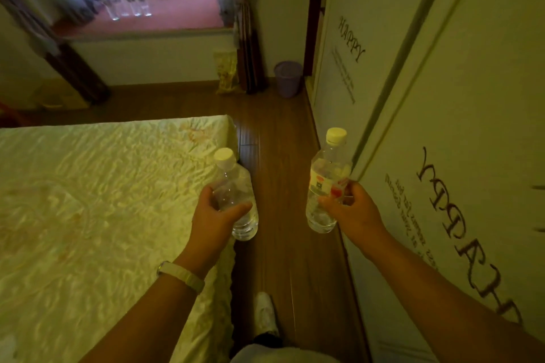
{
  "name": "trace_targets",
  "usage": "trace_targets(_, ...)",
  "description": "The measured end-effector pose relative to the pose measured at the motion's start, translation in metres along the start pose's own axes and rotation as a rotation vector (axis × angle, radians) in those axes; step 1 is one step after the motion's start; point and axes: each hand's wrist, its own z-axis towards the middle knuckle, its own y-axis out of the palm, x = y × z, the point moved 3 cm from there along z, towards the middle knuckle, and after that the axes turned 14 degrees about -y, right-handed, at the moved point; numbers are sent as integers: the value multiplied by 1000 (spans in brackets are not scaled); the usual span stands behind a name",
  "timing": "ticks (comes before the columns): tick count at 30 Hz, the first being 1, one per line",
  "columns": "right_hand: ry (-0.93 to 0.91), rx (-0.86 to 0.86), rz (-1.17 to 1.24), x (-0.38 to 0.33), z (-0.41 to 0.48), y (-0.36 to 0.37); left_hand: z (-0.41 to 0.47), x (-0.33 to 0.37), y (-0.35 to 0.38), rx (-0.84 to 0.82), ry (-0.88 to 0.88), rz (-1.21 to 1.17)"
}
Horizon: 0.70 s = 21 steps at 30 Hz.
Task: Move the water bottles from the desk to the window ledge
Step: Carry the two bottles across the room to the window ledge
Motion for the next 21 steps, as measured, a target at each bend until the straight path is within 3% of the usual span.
trace_targets(10, -45, 40, -19, -41, 139, 54, 140, 80, -18, -34, 82, -6)
trace_targets(21, -33, -23, 18, -17, 274, 79, 256, 115, 5, 13, 38, 49)
